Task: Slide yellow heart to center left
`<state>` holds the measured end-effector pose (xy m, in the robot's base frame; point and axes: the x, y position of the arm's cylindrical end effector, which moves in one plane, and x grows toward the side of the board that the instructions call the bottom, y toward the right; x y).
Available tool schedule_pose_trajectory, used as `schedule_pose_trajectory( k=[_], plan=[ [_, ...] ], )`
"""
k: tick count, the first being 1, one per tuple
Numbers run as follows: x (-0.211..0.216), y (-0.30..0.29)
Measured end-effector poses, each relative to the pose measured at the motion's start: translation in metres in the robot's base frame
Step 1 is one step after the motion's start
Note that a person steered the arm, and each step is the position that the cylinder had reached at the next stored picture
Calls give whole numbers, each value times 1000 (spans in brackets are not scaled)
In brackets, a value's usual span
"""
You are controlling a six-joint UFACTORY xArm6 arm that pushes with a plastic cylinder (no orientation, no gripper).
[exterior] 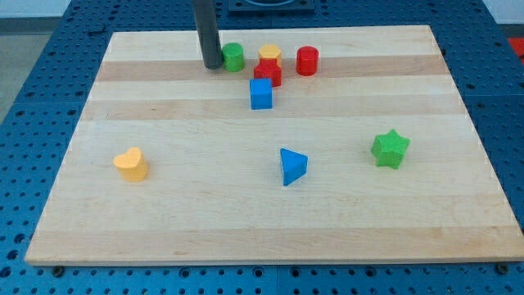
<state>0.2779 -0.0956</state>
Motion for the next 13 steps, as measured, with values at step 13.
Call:
schedule_pose_trajectory(
  k=[13],
  plan=[
    [187,-6]
  ],
)
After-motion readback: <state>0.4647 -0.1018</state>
